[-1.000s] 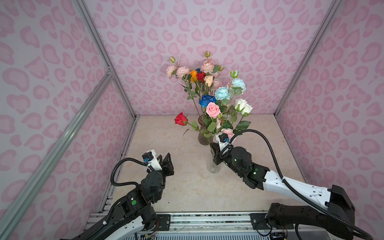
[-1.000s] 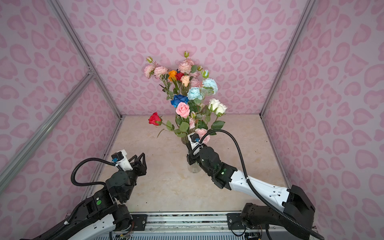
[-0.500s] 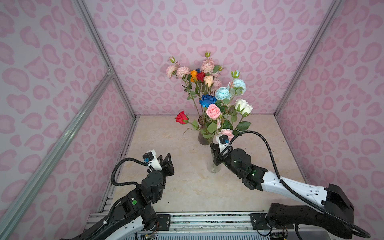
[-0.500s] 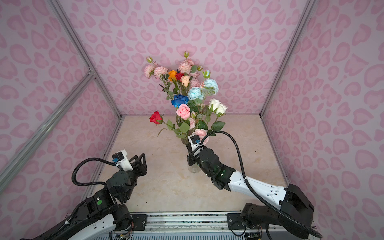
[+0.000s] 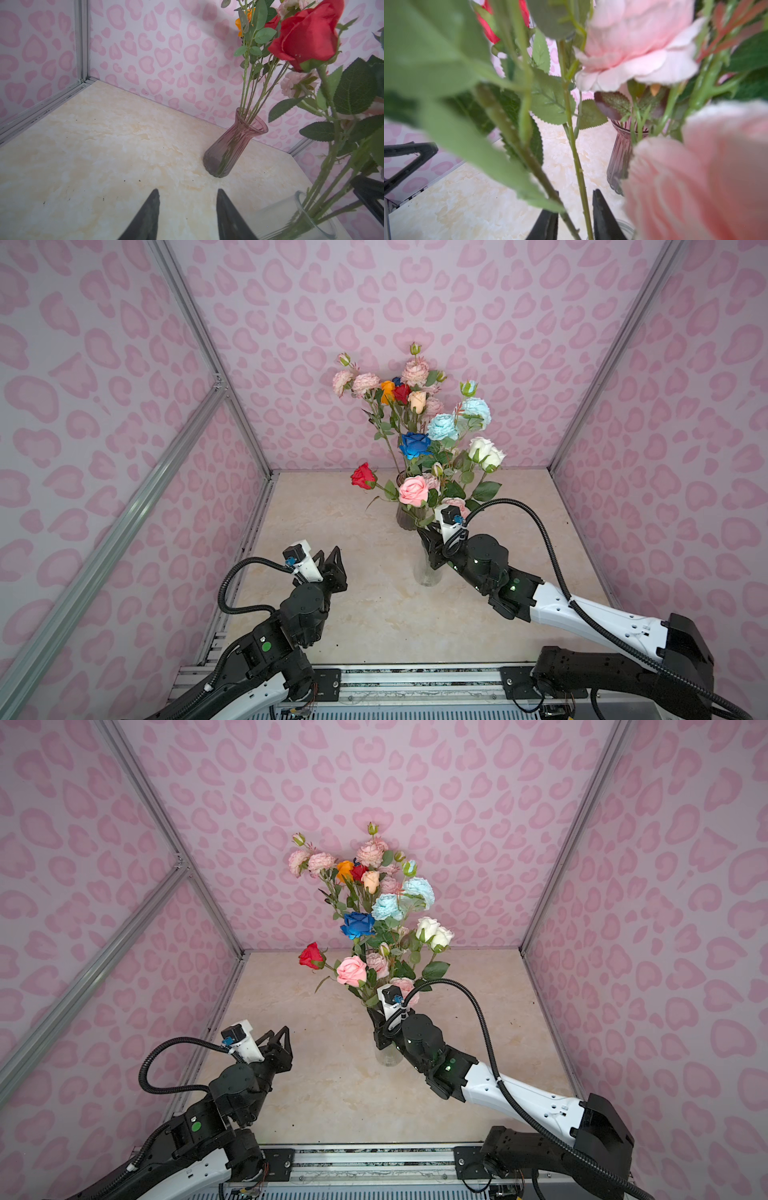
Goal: Arrange the flowers into the vase
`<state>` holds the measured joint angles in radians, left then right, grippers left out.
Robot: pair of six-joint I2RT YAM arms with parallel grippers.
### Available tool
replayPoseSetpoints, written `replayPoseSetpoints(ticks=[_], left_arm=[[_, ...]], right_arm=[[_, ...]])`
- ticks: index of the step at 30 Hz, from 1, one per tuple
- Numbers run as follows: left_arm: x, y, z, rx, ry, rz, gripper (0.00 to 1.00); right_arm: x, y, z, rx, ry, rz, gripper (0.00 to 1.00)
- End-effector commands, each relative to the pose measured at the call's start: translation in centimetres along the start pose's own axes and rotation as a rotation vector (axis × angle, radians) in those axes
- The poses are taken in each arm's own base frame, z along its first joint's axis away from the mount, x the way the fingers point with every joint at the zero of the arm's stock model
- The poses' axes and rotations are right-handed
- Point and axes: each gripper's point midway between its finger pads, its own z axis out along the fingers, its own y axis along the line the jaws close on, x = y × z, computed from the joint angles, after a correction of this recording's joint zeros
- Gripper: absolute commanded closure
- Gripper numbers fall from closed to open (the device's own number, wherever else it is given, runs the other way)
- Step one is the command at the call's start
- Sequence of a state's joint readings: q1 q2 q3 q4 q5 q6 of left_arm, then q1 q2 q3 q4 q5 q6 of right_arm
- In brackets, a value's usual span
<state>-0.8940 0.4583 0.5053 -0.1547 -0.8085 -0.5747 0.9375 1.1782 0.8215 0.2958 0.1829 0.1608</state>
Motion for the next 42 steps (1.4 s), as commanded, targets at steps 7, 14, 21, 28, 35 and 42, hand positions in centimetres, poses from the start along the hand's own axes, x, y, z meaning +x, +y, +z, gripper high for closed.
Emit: replayPoseSetpoints(ticks=[7, 14, 21, 28, 35, 42], left_arm=[[-0.3, 0.2, -0.2, 0.004, -0.019, -0.025, 0.54], [-0.5, 0.4, -0.3, 0.001, -0.026, -0.023, 0.54], [-0.3, 0.2, -0.1, 0.0, -0.023, -0.018, 0.54], [-0.1, 0.1, 0.0, 0.001, -0.015, -0.016, 0.55], [0.1, 0.2, 0.1, 0.0, -0.01, -0.018, 0.55], [0.2, 0.1, 0.1, 0.001, -0.009, -0.017, 0.55]], right_arm=[[-2.3, 1.2, 0.0, -0.012, -0.031, -0.046, 0.79], [-1.2, 1.2, 0.1, 0.005, -0.002, -0.083, 0.95], [-0.4, 0.5, -0.2, 0.03, -0.017, -0.075, 0.99], [0.6, 0.4, -0.3, 0.034, 0.001, -0.062, 1.0], [1.1, 0.2, -0.4, 0.039, 0.011, -0.052, 1.0], [-1.0, -0.3, -1.8, 0.063, -0.027, -0.054, 1.0]])
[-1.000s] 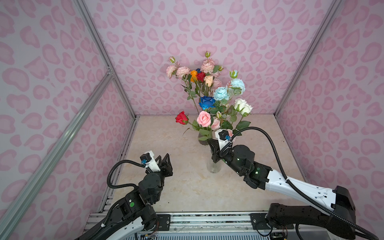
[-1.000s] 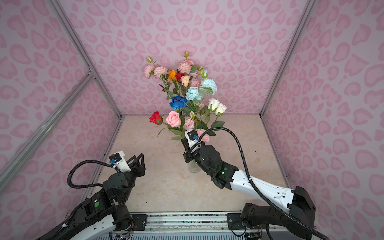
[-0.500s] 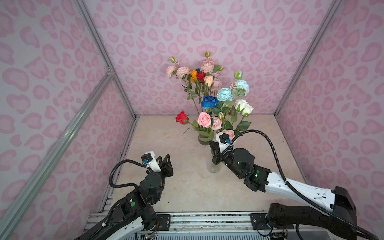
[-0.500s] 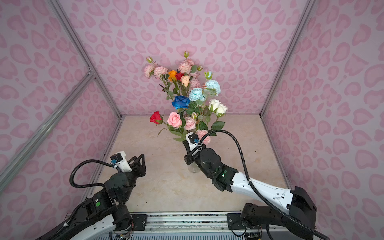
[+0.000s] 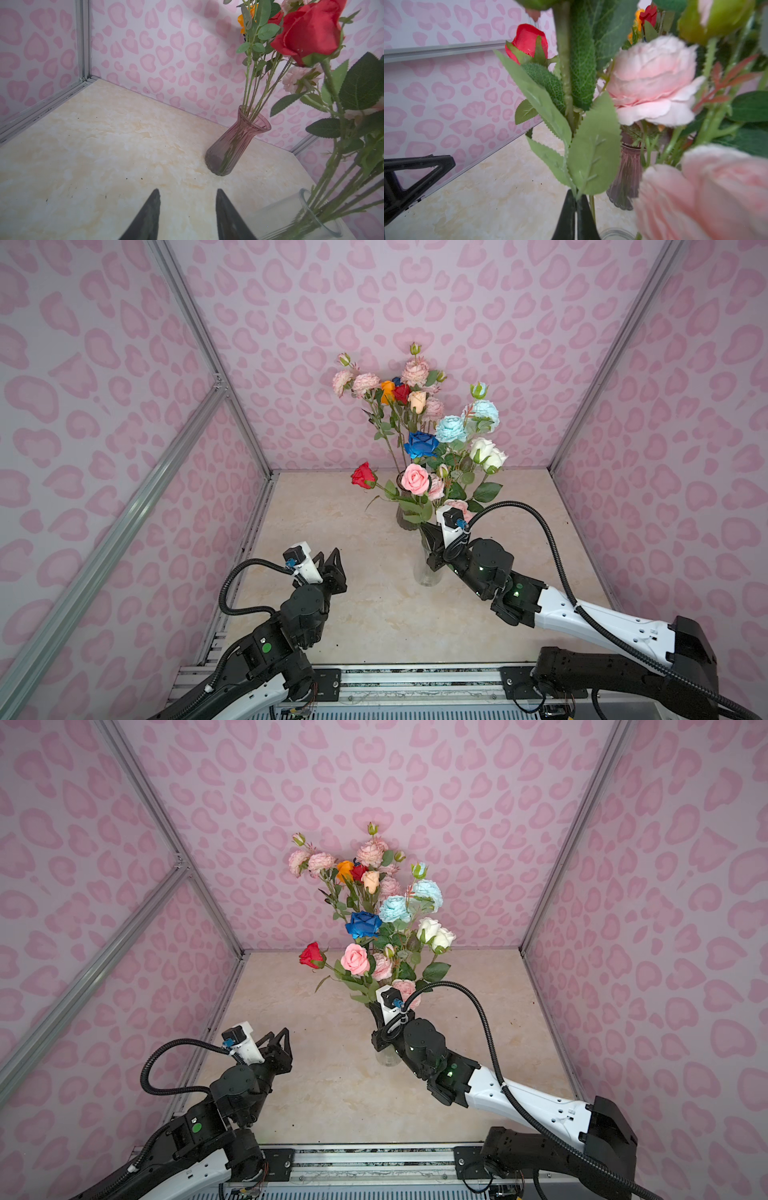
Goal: Arrange the flowers into the vase
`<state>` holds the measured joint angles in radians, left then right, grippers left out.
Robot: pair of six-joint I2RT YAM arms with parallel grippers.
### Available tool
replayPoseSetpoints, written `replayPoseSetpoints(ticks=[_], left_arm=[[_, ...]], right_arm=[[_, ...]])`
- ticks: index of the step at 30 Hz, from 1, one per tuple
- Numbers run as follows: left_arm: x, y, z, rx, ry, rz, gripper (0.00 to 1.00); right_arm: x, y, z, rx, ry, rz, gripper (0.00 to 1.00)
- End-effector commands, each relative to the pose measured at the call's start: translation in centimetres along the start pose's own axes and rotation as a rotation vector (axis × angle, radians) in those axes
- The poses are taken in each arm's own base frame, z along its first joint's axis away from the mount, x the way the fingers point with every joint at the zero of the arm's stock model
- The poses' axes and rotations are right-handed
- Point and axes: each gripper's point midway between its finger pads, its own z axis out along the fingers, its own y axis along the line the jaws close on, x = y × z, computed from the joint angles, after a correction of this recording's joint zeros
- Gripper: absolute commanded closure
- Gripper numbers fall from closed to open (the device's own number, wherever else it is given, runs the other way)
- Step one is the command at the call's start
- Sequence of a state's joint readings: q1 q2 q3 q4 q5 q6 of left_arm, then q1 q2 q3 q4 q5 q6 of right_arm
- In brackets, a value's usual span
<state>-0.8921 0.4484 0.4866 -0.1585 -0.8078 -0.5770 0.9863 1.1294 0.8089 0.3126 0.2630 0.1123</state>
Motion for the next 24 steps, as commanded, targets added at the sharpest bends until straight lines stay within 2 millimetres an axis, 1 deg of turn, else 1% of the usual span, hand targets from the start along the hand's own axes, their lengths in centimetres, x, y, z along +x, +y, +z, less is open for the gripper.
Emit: replayPoseSetpoints(ticks=[1, 4, 6, 9, 12, 15, 19, 24], left_arm=[[-0.4, -0.3, 0.1, 0.006, -0.017, -0.024, 0.55], [-0.3, -0.4, 0.1, 0.008, -0.012, -0.023, 0.55], [-0.3, -0.4, 0.2, 0.009, -0.011, -0.024, 0.55], [-0.3, -0.4, 0.1, 0.012, -0.009, -0.027, 0.55], [-0.4, -0.3, 0.0, 0.01, -0.012, -0.027, 0.55], [-0.3, -0.3, 0.0, 0.011, -0.012, -0.026, 0.55], [-0.4, -0.2, 0.0, 0.01, -0.015, -0.027, 0.55], [-0.3, -0.3, 0.1, 0.011, -0.011, -0.027, 0.55]], right_arm=[[0.1, -0.7, -0.5, 0.036, 0.024, -0.019, 1.0], [-0.7, -0.9, -0.8, 0.041, 0.002, -0.008, 1.0], [-0.9, -0.9, -0.8, 0.044, -0.007, -0.002, 1.0], [-0.2, -1.3, -0.5, 0.073, 0.007, 0.01, 1.0], [0.9, -1.0, -0.2, 0.059, 0.033, 0.012, 1.0], [1.9, -1.2, -0.1, 0.071, 0.066, 0.01, 1.0], [2.2, -1.4, -0.2, 0.076, 0.069, 0.017, 1.0], [3.3, -1.8, -0.3, 0.11, 0.096, -0.004, 1.0]])
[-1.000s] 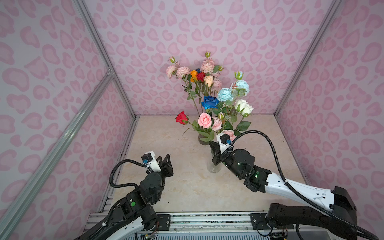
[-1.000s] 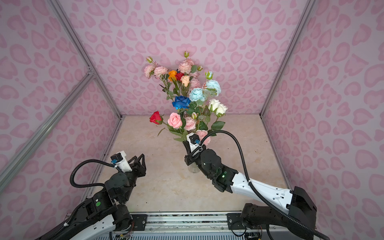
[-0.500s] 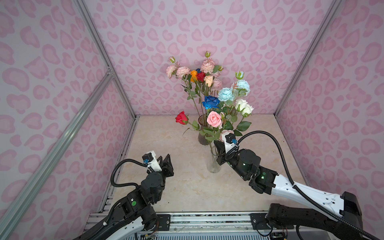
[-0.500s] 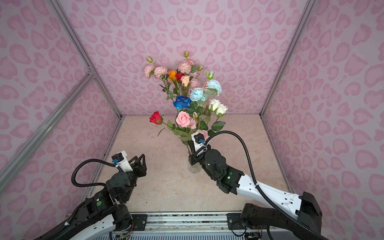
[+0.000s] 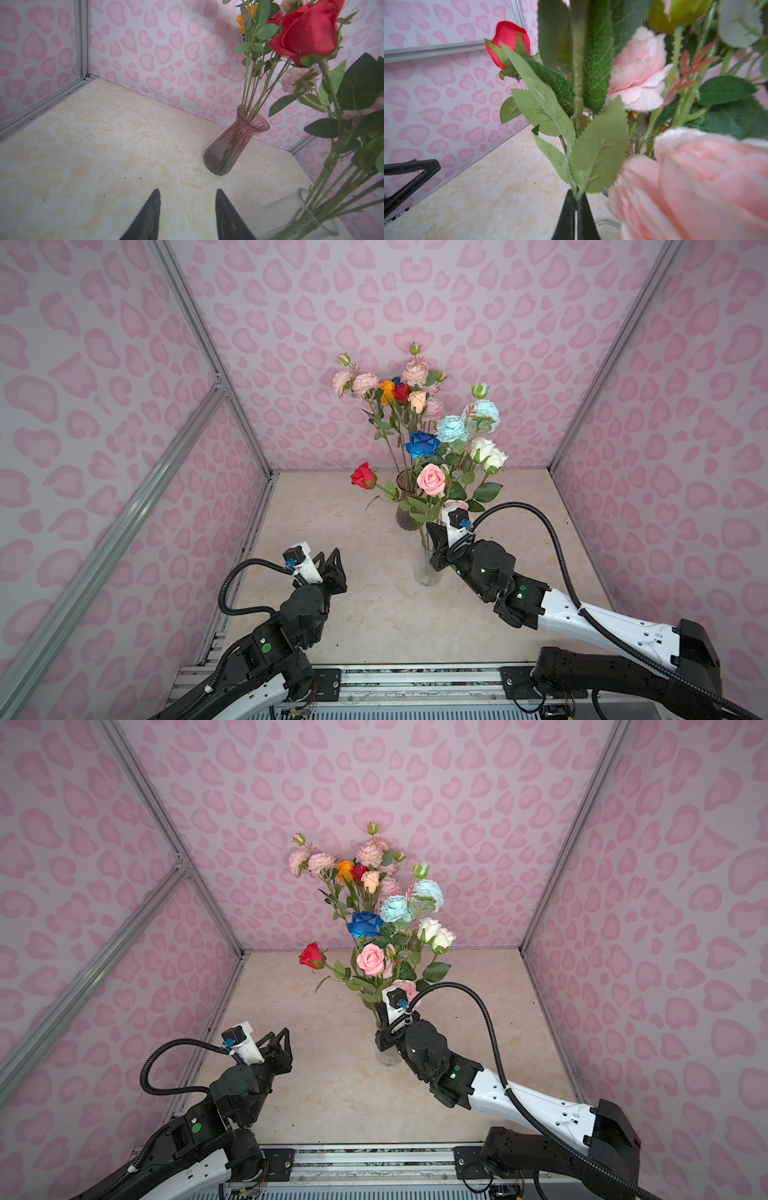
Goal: Arrange the flowers into the vase
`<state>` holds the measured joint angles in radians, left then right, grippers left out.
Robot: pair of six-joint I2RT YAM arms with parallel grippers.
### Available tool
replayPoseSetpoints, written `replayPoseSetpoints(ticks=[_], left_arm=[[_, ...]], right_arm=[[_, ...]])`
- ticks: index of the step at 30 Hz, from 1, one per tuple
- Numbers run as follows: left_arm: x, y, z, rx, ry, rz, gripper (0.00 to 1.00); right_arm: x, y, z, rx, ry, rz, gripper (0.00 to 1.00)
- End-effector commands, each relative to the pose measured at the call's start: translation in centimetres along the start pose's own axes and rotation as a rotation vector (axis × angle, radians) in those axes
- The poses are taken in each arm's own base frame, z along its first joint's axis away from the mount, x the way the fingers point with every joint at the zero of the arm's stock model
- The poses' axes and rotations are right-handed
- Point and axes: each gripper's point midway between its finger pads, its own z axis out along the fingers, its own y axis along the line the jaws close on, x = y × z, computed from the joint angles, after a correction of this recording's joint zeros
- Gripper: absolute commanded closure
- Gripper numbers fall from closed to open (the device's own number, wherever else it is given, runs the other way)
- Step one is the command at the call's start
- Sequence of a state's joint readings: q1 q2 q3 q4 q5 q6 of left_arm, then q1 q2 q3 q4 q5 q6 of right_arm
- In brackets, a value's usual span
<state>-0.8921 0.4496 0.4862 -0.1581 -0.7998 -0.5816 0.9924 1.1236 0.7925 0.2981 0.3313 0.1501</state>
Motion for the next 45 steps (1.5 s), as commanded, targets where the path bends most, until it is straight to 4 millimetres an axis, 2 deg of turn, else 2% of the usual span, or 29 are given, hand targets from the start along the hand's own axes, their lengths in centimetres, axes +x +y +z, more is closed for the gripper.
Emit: replayPoseSetpoints(ticks=[1, 7, 12, 17, 21, 27, 31, 45], left_arm=[[-0.2, -0.2, 0.1, 0.004, -0.012, -0.02, 0.55], [-0.3, -0.2, 0.1, 0.005, -0.013, -0.022, 0.56], [-0.3, -0.4, 0.2, 0.007, -0.011, -0.019, 0.56], [-0.2, -0.4, 0.2, 0.008, -0.009, -0.02, 0.56], [-0.2, -0.3, 0.1, 0.008, -0.008, -0.021, 0.56], [-0.4, -0.4, 0.0, 0.012, -0.011, -0.02, 0.56], [-0.5, -0.6, 0.1, 0.015, -0.01, -0.02, 0.56], [-1.2, -1.6, 0.2, 0.033, 0.001, -0.003, 0.55]], right_arm=[[2.6, -1.0, 0.0, 0.055, 0.083, -0.037, 1.0], [3.0, -0.5, -0.1, 0.051, 0.093, -0.067, 1.0], [1.4, 0.3, -0.4, 0.028, 0.063, -0.084, 0.98], [1.1, 0.3, -0.2, 0.036, 0.071, -0.098, 0.86], [1.2, 0.2, -0.3, 0.041, 0.06, -0.089, 0.85], [0.9, 0.1, -0.4, 0.038, 0.044, -0.076, 0.78], [0.1, 0.6, -0.8, 0.02, 0.027, -0.071, 0.75], [-3.0, 1.8, -3.3, -0.01, -0.03, -0.089, 0.74]])
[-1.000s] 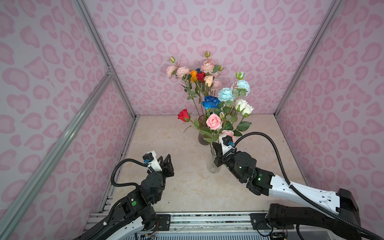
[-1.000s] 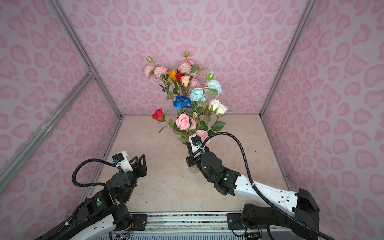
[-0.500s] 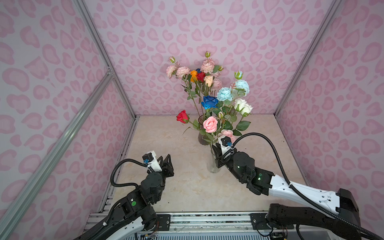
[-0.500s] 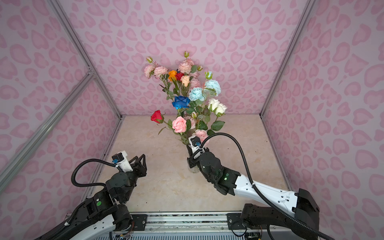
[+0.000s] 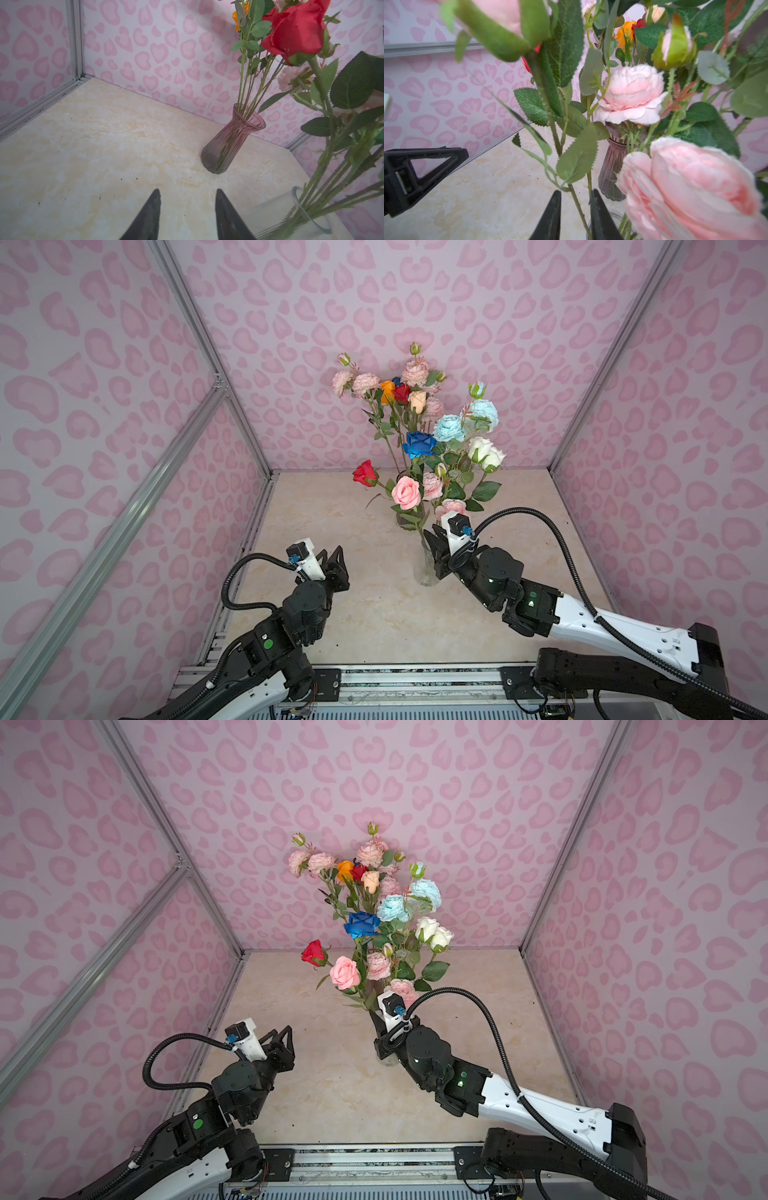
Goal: Arrange the flowers into the vase
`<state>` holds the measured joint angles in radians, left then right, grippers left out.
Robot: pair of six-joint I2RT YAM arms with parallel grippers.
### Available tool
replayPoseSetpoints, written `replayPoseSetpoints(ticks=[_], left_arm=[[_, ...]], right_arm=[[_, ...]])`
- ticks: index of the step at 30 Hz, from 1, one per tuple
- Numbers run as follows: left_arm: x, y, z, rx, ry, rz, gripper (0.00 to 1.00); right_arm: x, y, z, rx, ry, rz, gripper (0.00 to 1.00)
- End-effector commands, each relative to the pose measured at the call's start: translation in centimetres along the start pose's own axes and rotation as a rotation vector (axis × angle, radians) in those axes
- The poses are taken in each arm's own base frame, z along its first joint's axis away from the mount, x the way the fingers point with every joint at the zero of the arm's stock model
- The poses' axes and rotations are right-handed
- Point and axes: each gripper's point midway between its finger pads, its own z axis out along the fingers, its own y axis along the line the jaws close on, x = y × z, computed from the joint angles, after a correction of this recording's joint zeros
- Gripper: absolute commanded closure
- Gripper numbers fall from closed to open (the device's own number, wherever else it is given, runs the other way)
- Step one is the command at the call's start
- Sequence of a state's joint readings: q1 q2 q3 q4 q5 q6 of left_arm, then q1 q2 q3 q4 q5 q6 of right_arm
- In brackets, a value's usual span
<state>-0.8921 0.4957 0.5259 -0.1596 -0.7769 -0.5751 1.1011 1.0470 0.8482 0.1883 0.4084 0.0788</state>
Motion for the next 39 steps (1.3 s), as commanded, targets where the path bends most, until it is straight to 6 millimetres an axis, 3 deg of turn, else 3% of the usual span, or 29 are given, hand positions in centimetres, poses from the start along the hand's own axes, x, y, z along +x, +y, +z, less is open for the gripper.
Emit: replayPoseSetpoints(ticks=[1, 8, 19, 20, 21, 22, 23, 26, 29, 32, 35, 37, 39], left_arm=[[-1.0, -0.6, -0.1, 0.018, -0.017, -0.014, 0.55], [-2.7, -1.1, -0.5, 0.023, -0.044, 0.006, 0.54], [-8.1, -1.3, -3.2, 0.06, -0.138, 0.026, 0.49], [-8.5, -1.2, -3.3, 0.056, -0.142, 0.033, 0.46], [-8.8, -1.5, -3.5, 0.063, -0.142, 0.048, 0.26], [-8.7, -1.9, -3.4, 0.079, -0.132, 0.073, 0.01], [-8.6, -2.2, -3.3, 0.082, -0.112, 0.097, 0.02], [-7.3, -1.9, -2.1, 0.001, -0.039, 0.158, 0.02], [-5.7, 0.0, -0.7, -0.169, -0.011, 0.188, 0.02], [-3.8, 1.1, 1.1, -0.261, -0.06, 0.248, 0.02], [-0.6, 0.1, 4.4, -0.091, 0.022, 0.395, 0.02], [0.1, 2.2, 6.0, -0.092, 0.073, 0.347, 0.02], [-0.2, 5.2, 7.2, -0.136, 0.002, 0.282, 0.02]], right_arm=[[-0.7, -0.6, -0.6, 0.032, -0.01, -0.019, 0.74], [-2.5, -2.6, -3.5, 0.087, -0.015, -0.053, 0.73], [-5.7, -6.7, -9.6, 0.14, -0.028, -0.033, 0.7], [-5.7, -7.6, -10.2, 0.172, -0.025, -0.035, 0.67], [-5.6, -8.6, -10.7, 0.219, -0.022, -0.035, 0.58], [-5.4, -9.6, -11.2, 0.269, -0.023, -0.021, 0.21], [-5.1, -10.7, -11.7, 0.321, -0.033, -0.002, 0.01], [-4.0, -13.7, -13.3, 0.492, -0.072, 0.029, 0.01], [-2.1, -17.0, -14.8, 0.722, -0.081, -0.012, 0.01], [0.3, -18.8, -14.9, 0.824, -0.06, -0.043, 0.01], [3.5, -21.5, -15.0, 0.923, -0.025, 0.035, 0.01], [5.4, -22.9, -14.3, 0.925, -0.02, 0.029, 0.01], [6.9, -23.5, -12.3, 0.822, -0.07, -0.063, 0.01]])
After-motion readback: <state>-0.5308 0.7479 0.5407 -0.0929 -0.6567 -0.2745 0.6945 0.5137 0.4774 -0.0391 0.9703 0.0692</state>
